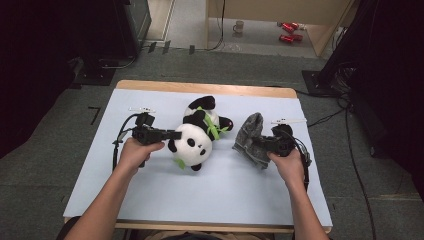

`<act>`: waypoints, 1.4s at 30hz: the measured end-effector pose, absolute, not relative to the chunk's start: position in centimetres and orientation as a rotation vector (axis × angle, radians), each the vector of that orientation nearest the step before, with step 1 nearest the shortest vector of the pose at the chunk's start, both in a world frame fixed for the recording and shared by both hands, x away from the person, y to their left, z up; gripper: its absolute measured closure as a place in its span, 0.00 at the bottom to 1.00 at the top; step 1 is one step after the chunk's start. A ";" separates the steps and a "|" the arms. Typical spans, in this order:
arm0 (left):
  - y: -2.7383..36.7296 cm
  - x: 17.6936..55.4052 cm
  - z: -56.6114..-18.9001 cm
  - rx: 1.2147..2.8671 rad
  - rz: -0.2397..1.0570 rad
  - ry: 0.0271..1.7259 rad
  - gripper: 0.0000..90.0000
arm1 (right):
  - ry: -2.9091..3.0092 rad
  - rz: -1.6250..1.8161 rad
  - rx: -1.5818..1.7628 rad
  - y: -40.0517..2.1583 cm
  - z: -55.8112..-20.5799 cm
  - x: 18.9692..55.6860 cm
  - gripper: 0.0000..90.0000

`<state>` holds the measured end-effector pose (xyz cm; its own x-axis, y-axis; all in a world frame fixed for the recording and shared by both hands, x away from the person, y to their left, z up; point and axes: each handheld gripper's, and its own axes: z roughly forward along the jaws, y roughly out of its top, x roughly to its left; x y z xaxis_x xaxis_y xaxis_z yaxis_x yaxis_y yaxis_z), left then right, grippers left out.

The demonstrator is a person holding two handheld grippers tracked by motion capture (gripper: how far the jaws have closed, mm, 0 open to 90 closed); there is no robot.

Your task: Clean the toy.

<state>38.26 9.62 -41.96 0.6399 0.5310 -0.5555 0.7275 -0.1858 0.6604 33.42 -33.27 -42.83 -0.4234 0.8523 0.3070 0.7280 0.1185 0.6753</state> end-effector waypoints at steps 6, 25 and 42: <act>10.3 38.6 -42.2 1.861 -0.156 0.995 0.83 | 2.244 1.180 1.596 -32.9 -44.1 34.1 0.85; 12.0 41.1 -43.1 1.848 0.019 0.992 0.80 | 2.265 1.080 1.652 -33.2 -47.3 36.8 0.82; 13.2 42.4 -43.7 1.789 0.135 1.042 0.71 | 2.253 1.032 1.609 -33.5 -48.2 37.3 0.62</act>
